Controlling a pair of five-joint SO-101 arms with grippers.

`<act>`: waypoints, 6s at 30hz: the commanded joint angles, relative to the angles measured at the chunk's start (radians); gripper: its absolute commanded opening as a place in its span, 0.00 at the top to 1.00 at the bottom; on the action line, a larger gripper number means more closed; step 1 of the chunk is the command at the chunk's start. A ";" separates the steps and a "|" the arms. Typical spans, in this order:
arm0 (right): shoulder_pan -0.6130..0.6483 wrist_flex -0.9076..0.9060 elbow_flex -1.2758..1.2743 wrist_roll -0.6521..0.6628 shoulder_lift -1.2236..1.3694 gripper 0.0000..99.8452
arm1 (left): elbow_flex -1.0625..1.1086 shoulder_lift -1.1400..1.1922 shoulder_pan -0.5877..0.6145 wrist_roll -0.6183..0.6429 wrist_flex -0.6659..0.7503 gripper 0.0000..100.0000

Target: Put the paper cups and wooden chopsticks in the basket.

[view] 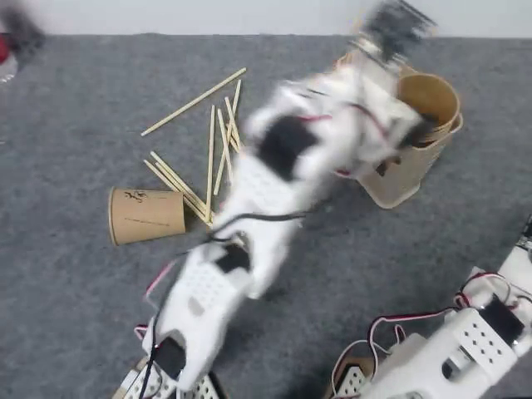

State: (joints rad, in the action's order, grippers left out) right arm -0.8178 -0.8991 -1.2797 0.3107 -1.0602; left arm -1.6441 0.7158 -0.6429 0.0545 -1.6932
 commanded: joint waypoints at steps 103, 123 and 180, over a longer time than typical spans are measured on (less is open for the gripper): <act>0.104 0.010 -0.041 0.015 -0.015 0.99 | 1.218 -0.977 0.367 -0.164 -0.057 0.99; 0.102 0.067 -0.072 0.015 -0.015 0.99 | 0.900 -0.506 -0.104 -0.551 0.707 0.99; 0.151 0.059 -0.078 0.043 -0.015 0.99 | 0.420 -0.226 0.494 -0.127 -0.048 0.83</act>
State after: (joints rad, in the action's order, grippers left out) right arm -0.6751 -0.8531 -1.3625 0.3491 -1.0602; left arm -1.2804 0.5547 -0.3391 -0.1542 -1.7116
